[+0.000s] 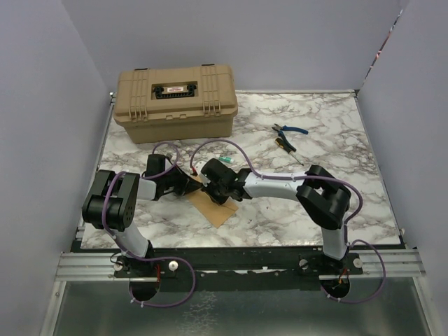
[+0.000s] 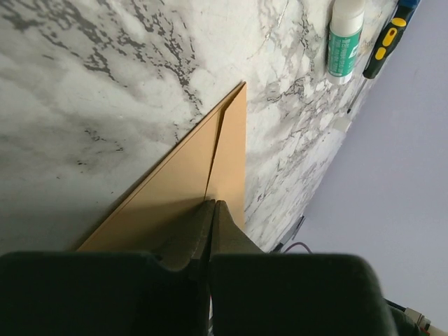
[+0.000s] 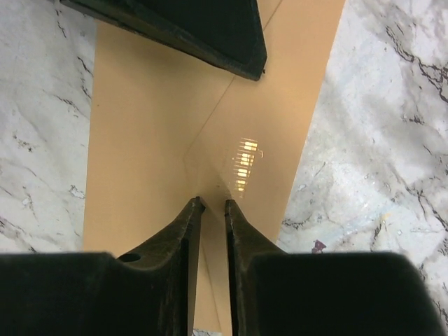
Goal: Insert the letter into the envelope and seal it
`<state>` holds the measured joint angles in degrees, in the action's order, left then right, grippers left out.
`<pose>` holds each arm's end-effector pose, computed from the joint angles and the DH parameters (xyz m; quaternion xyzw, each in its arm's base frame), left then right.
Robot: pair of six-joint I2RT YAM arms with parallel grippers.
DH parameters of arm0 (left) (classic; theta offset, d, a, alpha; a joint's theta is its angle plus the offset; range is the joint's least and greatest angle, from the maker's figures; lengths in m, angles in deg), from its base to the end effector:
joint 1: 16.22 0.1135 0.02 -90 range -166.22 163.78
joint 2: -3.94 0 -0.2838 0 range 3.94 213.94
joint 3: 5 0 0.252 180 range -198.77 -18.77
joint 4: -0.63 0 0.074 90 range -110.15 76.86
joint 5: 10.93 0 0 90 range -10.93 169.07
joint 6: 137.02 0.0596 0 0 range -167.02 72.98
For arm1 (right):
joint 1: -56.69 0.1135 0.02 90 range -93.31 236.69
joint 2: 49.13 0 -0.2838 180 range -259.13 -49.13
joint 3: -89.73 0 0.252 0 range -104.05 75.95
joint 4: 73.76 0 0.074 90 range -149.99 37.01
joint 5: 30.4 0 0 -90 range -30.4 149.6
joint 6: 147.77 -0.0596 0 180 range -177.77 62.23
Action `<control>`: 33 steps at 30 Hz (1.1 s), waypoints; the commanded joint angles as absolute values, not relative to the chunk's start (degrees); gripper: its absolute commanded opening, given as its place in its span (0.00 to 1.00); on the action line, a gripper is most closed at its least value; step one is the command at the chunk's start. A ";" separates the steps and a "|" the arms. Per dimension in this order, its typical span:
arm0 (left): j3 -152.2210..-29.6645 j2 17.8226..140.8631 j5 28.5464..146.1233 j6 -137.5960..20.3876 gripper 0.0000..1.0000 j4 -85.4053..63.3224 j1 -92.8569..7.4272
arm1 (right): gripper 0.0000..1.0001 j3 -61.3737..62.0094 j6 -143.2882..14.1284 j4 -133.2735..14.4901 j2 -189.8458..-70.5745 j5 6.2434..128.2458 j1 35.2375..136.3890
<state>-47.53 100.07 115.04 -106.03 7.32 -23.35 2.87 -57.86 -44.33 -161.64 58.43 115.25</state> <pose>0.2768 -0.0699 0.1036 -0.2850 0.8452 -0.4313 0.1360 0.2265 0.3682 0.1571 -0.4632 0.8339 0.1384 0.2663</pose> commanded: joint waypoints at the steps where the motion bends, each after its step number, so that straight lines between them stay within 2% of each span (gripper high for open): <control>1: -45.99 103.85 105.78 -100.86 0.00 -3.71 -22.81 | 0.18 7.86 -59.98 -33.28 -162.15 54.40 115.54; 6: -46.41 104.29 106.01 -100.22 0.00 -4.04 -22.81 | 0.12 9.85 -61.71 -33.26 -159.28 54.29 115.40; 10: -46.69 104.31 106.22 -100.03 0.00 -4.21 -22.80 | 0.11 9.67 -62.46 -32.56 -156.71 54.81 115.33; 14: -46.89 104.01 106.29 -100.09 0.00 -4.24 -22.81 | 0.14 4.21 -63.06 -32.20 -155.93 55.53 115.22; 21: -47.00 103.38 106.66 -99.91 0.00 -4.21 -22.74 | 0.18 -7.92 -64.38 -33.42 -162.87 56.23 114.52; 33: -46.95 103.47 107.29 -100.17 0.00 -4.06 -22.81 | 0.07 -18.96 -68.09 -32.70 -173.38 52.90 113.90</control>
<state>-49.14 100.53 116.07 -104.15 4.79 -23.13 -16.64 -65.84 -33.73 -171.56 54.24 114.31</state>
